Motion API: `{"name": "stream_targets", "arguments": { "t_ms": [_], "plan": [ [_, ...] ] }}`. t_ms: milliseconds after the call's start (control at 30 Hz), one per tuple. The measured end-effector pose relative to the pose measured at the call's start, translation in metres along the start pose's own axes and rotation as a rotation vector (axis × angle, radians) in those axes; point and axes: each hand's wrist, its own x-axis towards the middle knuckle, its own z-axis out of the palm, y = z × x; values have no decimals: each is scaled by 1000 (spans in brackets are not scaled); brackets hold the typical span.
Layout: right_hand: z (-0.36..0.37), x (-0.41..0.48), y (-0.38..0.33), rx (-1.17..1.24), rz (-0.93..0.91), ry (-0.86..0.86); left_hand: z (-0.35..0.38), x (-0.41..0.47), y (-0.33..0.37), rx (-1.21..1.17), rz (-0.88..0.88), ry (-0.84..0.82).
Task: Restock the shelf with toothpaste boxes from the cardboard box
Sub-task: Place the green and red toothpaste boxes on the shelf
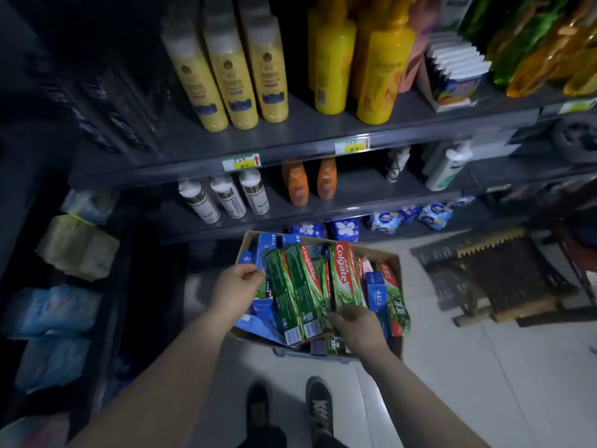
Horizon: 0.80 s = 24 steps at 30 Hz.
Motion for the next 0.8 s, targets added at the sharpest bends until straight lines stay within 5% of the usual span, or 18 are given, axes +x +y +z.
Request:
{"name": "stream_targets", "arguments": {
  "t_ms": [500,800],
  "plan": [
    [23,16,11,57,11,77,-4,48,-19,-18,-37,-104],
    [-10,6,16,146,-64,221,29,60,-1,243,-45,-133]
  ]
}}
